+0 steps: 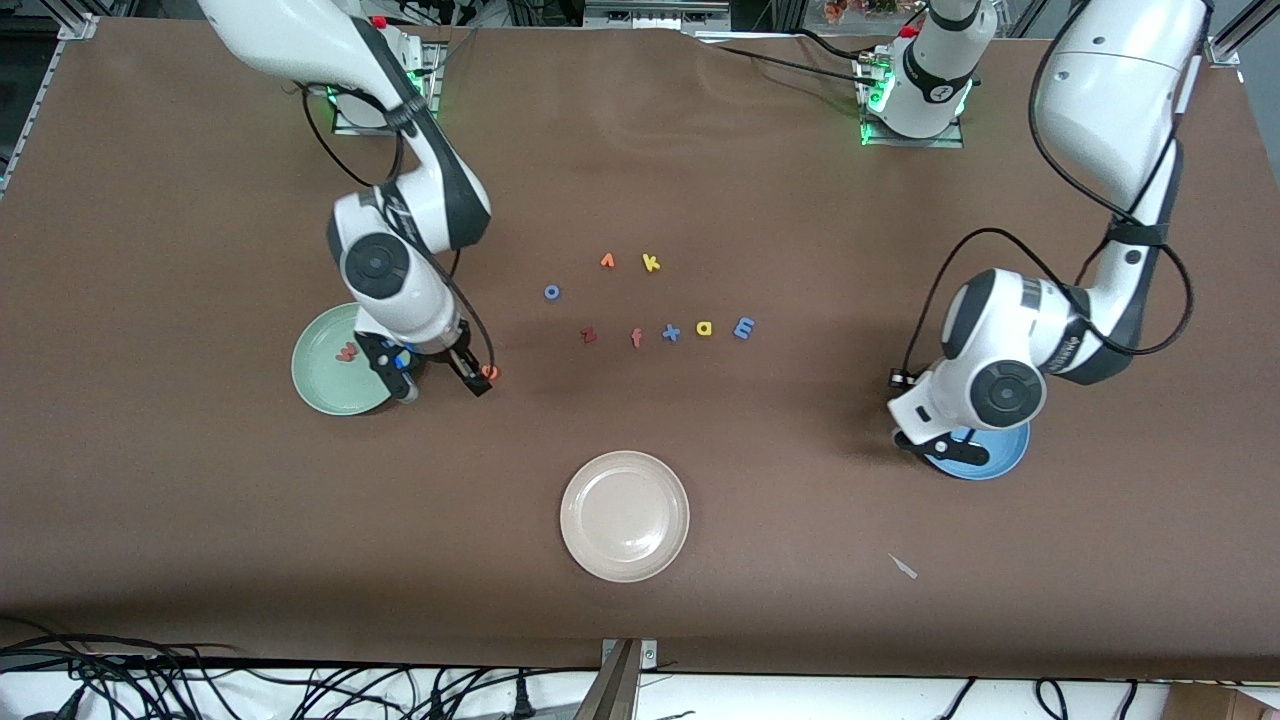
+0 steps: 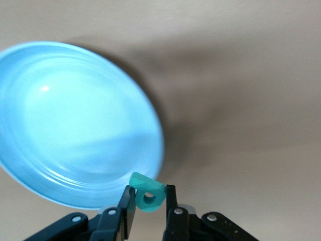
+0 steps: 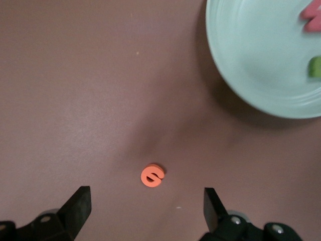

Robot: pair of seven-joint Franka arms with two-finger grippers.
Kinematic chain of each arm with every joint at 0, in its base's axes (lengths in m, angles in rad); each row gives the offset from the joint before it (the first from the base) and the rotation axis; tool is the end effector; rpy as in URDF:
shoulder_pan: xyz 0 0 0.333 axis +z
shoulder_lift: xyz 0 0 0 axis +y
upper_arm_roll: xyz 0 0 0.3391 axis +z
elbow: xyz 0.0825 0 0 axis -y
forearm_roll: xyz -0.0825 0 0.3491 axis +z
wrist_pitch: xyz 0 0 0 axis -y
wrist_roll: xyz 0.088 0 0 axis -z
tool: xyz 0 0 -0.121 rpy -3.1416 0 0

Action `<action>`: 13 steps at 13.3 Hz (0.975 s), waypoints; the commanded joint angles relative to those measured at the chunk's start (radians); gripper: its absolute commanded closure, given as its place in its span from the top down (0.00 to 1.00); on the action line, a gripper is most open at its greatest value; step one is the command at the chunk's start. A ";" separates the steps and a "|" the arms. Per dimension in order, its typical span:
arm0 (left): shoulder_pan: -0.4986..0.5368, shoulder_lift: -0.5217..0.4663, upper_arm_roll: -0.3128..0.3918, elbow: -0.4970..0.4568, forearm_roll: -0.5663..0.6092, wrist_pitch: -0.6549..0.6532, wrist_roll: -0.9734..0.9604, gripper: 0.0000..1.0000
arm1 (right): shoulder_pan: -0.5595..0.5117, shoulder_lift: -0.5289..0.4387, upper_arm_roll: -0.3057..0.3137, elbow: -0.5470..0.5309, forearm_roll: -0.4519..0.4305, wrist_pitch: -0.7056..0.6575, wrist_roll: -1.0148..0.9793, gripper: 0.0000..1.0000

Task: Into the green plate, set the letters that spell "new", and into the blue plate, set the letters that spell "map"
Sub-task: 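Grasp the e with the right gripper while the left gripper drops the P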

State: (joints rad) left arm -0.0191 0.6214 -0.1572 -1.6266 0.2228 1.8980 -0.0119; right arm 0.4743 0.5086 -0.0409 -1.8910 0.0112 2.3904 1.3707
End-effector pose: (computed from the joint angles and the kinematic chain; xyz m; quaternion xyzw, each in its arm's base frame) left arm 0.6262 -0.0797 0.2663 -0.9762 0.1272 0.1628 0.0660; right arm 0.5625 0.2626 0.2659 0.8914 -0.4531 0.0021 0.0072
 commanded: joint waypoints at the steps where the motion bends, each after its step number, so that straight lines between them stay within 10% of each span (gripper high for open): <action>1: 0.059 0.014 -0.008 -0.006 0.049 0.029 0.140 0.32 | -0.002 0.064 -0.005 0.050 0.012 0.022 0.034 0.99; 3: 0.085 0.029 -0.008 -0.006 0.037 0.062 0.205 1.00 | 0.004 0.082 -0.005 0.037 0.013 0.027 0.034 0.82; 8: 0.070 -0.015 -0.054 0.011 0.009 0.033 0.173 1.00 | 0.013 0.094 0.004 -0.022 0.015 0.147 0.067 0.79; 13: 0.061 -0.020 -0.201 0.013 -0.114 0.039 0.037 1.00 | 0.015 0.099 0.009 -0.029 0.013 0.147 0.067 0.55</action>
State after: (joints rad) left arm 0.0467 0.6156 -0.3158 -1.6109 0.1403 1.9513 0.0802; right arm 0.4864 0.6101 -0.0351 -1.9064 0.0115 2.5235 1.4286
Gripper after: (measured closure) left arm 0.000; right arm 0.322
